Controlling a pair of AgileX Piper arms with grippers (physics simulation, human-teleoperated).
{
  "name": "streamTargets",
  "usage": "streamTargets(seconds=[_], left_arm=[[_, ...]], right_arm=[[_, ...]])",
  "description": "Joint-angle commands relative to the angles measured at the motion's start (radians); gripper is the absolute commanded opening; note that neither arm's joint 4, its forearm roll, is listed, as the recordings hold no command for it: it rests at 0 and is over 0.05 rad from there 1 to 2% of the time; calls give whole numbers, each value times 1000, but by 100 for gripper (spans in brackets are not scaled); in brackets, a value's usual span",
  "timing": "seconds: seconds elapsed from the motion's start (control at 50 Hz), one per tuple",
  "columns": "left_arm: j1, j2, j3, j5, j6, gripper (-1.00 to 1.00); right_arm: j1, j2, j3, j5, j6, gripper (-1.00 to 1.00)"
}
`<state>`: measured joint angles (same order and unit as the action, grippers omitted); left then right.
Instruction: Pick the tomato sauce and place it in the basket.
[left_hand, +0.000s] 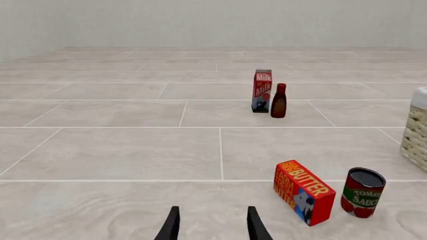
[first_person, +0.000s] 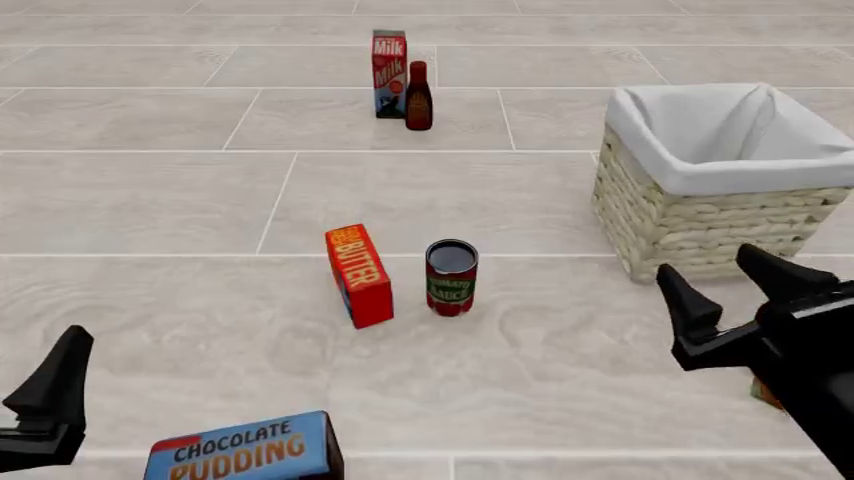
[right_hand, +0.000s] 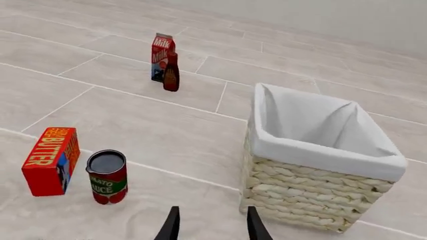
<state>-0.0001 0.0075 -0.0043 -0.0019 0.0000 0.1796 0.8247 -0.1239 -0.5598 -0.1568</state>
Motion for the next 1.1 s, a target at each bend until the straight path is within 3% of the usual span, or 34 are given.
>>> streamTargets(seconds=[0.02,0.62,0.76,1.1], left_arm=[[0,0,0,0,0,100],[0,0,0,0,0,100],[0,0,0,0,0,100],[0,0,0,0,0,100]], right_arm=[[54,161,-38,-86,-19,100],[185,441,-146,-176,-77,100],[212,551,-177,-214,-112,100],[280,684,-252,-221,-98,100]])
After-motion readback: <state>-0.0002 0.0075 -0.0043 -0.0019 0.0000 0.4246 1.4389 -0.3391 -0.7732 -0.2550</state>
